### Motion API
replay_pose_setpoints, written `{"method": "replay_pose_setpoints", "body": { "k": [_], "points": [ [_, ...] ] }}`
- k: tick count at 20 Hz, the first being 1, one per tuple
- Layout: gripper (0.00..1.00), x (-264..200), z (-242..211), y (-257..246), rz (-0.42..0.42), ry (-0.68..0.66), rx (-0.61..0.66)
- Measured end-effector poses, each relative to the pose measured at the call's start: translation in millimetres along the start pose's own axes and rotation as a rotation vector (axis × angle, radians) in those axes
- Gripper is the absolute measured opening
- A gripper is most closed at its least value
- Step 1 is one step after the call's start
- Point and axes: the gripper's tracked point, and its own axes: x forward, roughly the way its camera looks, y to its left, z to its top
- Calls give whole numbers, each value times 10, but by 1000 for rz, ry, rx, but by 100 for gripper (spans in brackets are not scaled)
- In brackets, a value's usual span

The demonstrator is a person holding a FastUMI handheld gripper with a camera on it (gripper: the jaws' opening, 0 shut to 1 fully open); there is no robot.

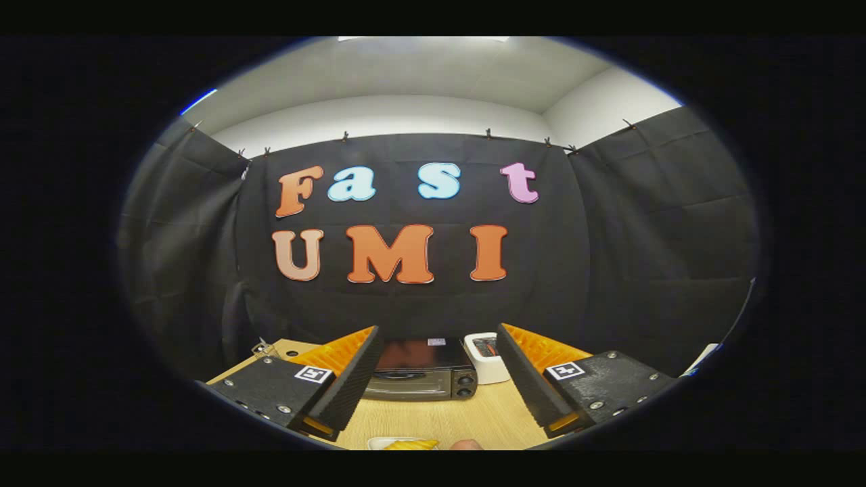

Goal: Open the toaster oven, put the food inside, and close the toaster oven door.

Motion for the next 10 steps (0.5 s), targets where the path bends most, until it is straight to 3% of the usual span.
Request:
{"method": "replay_pose_setpoints", "body": {
  "k": [10],
  "points": [
    [99,212,-247,32,-17,45,-5]
  ]
}}
